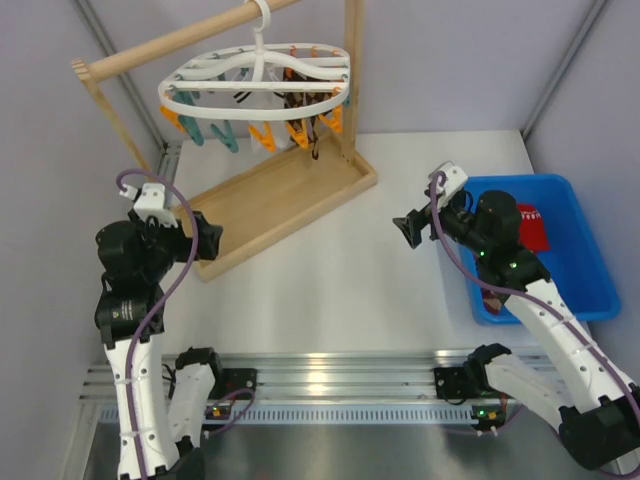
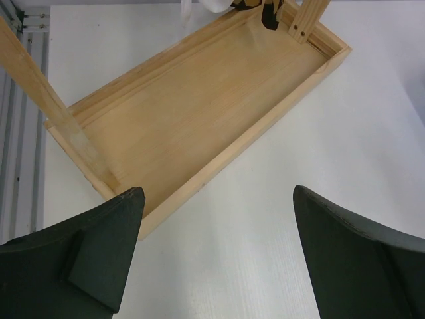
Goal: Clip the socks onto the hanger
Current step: Open the clamp at the hanger.
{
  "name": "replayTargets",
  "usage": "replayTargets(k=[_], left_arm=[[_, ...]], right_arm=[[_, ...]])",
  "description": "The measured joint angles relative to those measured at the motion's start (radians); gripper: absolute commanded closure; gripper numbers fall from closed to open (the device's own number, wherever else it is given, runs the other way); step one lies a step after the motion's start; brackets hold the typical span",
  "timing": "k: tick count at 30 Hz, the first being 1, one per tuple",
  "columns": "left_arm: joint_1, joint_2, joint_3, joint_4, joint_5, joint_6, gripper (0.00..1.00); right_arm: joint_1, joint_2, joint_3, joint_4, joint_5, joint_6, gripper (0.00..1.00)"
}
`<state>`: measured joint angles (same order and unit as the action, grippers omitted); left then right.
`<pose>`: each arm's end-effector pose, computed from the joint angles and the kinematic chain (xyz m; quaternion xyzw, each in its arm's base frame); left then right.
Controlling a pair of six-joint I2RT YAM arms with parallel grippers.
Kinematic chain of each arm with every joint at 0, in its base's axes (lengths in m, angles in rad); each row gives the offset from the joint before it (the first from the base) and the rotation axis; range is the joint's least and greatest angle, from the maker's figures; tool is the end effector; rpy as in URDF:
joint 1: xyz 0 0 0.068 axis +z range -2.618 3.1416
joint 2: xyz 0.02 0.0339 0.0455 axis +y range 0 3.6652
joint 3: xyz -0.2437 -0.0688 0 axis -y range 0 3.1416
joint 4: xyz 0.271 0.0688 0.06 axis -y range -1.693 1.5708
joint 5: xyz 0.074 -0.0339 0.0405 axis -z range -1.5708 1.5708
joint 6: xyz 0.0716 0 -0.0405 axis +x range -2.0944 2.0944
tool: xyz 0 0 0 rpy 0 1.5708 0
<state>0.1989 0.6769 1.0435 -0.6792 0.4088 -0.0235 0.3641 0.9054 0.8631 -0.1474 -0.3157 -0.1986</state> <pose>0.1962 0.0105 0.3763 0.0308 0.8001 -0.1130 0.5883 0.2559 0.1213 0.3269 -0.3076 0.7036 0.1728 0.6169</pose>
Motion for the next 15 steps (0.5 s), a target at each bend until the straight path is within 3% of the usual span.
replayTargets(k=[6,15], left_arm=[[0.0,0.0,0.042,0.015,0.009,-0.063,0.03],[0.0,-0.006,0.161,0.199,0.243,-0.239,0.12]], right_arm=[[0.0,0.006,0.001,0.001,-0.002,0.003,0.0],[0.0,0.046,0.005,0.008,-0.05,0.035,0.0]])
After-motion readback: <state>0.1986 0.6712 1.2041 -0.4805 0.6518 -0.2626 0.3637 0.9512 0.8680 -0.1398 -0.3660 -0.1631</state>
